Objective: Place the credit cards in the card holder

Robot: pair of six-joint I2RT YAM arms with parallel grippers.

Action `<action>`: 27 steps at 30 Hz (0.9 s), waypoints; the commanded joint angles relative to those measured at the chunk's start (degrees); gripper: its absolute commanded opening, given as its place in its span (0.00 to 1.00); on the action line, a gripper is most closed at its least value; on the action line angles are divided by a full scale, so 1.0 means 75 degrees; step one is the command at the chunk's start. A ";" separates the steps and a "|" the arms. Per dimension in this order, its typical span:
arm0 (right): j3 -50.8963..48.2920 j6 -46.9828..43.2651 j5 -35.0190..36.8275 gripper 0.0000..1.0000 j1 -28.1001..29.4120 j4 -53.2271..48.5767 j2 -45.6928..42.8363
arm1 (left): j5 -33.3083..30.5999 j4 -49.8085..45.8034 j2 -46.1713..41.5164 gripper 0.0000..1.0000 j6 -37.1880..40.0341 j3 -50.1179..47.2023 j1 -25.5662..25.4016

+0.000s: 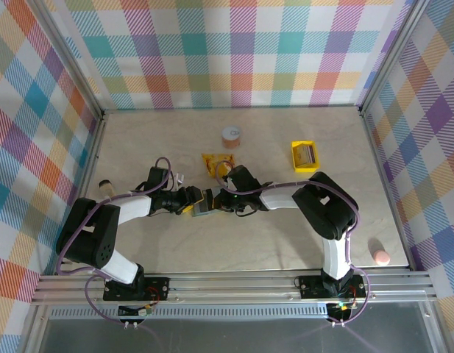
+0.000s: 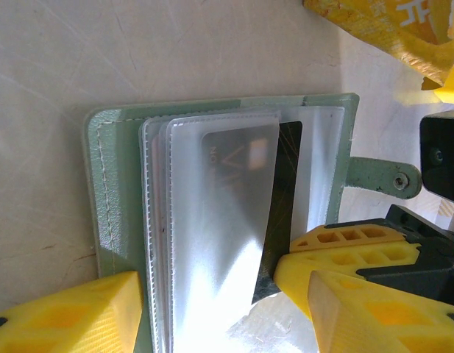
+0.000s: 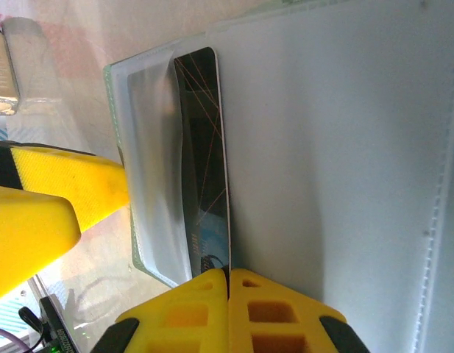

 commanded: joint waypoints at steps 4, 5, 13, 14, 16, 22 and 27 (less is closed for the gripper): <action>0.0188 0.0079 -0.0040 0.00 0.0174 -0.0266 0.0342 | 0.0070 -0.0085 0.0108 0.60 0.0086 0.0057 0.0012; 0.0217 0.0065 -0.0062 0.00 0.0185 -0.0272 0.0354 | 0.0069 -0.0070 0.0110 0.60 0.0087 0.0058 0.0012; 0.0352 -0.0009 -0.0111 0.00 0.0242 -0.0361 0.0402 | 0.0081 -0.0050 0.0099 0.59 0.0063 0.0046 0.0000; 0.0373 -0.0044 -0.0112 0.00 0.0244 -0.0384 0.0402 | 0.0081 -0.0044 0.0097 0.59 0.0057 0.0047 0.0000; 0.0412 -0.0082 -0.0144 0.00 0.0247 -0.0443 0.0402 | 0.0075 -0.0023 0.0109 0.59 0.0051 0.0035 -0.0011; 0.0437 -0.0245 -0.0197 0.04 0.0254 -0.0525 0.0294 | 0.0081 0.0050 0.0168 0.58 -0.0018 0.0035 -0.0023; 0.0397 -0.0333 -0.0047 0.17 0.0256 -0.0730 -0.0110 | -0.0033 0.0023 0.0151 0.57 -0.0064 0.0045 -0.0023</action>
